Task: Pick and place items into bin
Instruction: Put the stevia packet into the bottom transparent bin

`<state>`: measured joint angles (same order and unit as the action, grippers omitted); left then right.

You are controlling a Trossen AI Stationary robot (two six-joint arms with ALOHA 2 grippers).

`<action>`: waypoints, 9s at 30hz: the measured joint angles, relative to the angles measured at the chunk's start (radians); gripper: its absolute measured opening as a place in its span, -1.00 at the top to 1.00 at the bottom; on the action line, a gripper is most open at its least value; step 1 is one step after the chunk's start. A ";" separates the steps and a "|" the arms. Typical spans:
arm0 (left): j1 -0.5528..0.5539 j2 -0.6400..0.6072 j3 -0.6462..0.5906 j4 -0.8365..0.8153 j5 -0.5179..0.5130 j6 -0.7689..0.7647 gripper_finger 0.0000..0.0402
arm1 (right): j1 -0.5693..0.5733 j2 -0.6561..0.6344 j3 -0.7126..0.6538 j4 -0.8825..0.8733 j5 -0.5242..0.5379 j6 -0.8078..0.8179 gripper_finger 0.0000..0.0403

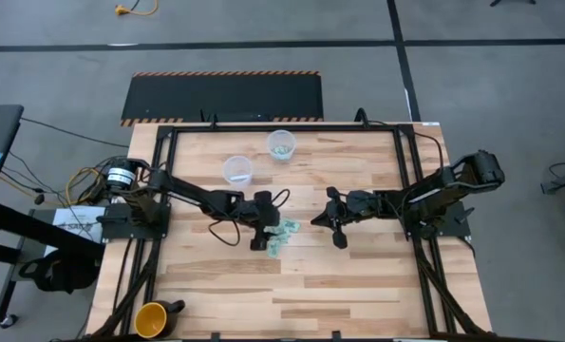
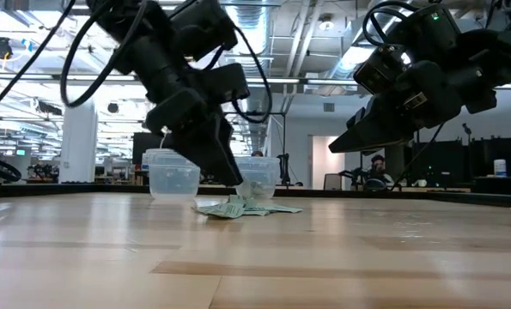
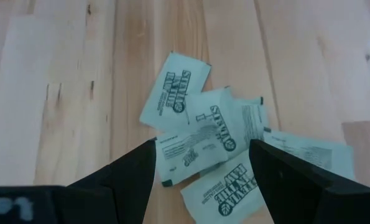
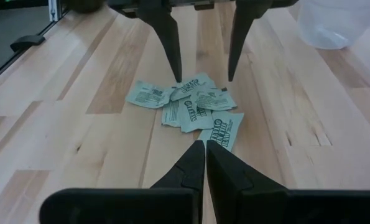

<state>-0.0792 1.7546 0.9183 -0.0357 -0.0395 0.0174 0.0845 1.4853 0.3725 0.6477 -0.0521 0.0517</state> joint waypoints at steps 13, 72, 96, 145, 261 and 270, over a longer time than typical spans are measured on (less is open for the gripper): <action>0.001 0.000 0.049 -0.055 0.051 0.007 -0.24 | 0.000 0.000 0.000 0.000 0.000 -0.009 0.95; -0.017 0.064 0.066 -0.005 -0.002 -0.003 0.52 | 0.000 0.000 0.000 -0.020 0.000 -0.008 0.95; -0.024 0.056 0.067 -0.005 -0.120 0.014 0.99 | 0.000 0.000 0.000 -0.020 0.000 -0.008 0.95; 0.347 -0.444 0.068 -0.643 -0.280 0.191 1.00 | 0.000 0.000 0.000 -0.019 0.000 -0.009 0.95; -0.147 -0.037 0.039 -0.066 0.028 -0.057 -0.08 | 0.001 0.007 0.000 -0.015 0.000 0.035 0.95; -0.161 0.037 0.093 -0.116 -0.018 -0.020 -0.08 | 0.009 0.007 0.000 -0.031 -0.001 0.037 0.95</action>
<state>-0.2405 1.7916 1.0115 -0.1513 -0.0574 -0.0028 0.0939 1.4920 0.3725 0.6163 -0.0528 0.0887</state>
